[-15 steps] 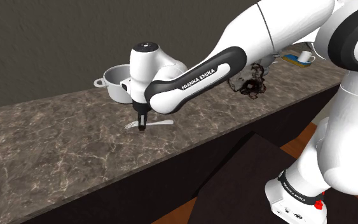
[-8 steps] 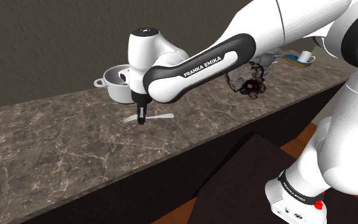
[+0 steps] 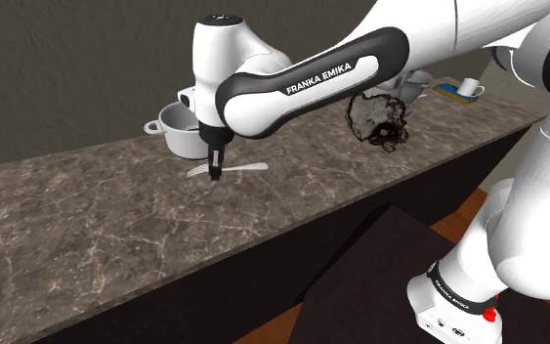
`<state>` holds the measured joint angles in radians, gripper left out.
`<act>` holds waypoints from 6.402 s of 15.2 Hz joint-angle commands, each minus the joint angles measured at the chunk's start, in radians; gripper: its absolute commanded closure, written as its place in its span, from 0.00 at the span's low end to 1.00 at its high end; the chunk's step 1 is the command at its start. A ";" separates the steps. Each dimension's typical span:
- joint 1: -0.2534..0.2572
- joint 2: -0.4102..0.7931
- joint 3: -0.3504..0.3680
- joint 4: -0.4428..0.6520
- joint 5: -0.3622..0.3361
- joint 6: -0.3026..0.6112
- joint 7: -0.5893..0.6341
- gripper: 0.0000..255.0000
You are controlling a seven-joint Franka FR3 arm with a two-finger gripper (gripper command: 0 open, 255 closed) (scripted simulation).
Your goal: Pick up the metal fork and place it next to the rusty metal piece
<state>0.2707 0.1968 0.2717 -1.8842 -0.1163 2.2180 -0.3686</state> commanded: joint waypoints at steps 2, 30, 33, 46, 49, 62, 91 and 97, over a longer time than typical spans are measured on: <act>-0.002 -0.014 0.001 0.024 0.007 -0.037 -0.007 1.00; -0.103 -0.359 -0.091 -0.143 0.134 -0.199 -0.255 1.00; -0.124 -0.435 -0.132 -0.223 0.149 -0.195 -0.324 1.00; -0.226 -0.682 -0.343 -0.447 0.127 -0.225 -0.621 1.00; -0.254 -0.718 -0.397 -0.471 0.107 -0.237 -0.691 1.00; -0.372 -0.754 -0.653 -0.457 0.010 -0.286 -1.006 1.00; -0.394 -0.625 -0.823 -0.660 -0.013 0.047 -1.162 1.00; -0.381 -0.573 -0.850 -0.705 0.003 0.141 -1.185 1.00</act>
<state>-0.1131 -0.3857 -0.5734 -2.5807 -0.1170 2.3404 -1.5496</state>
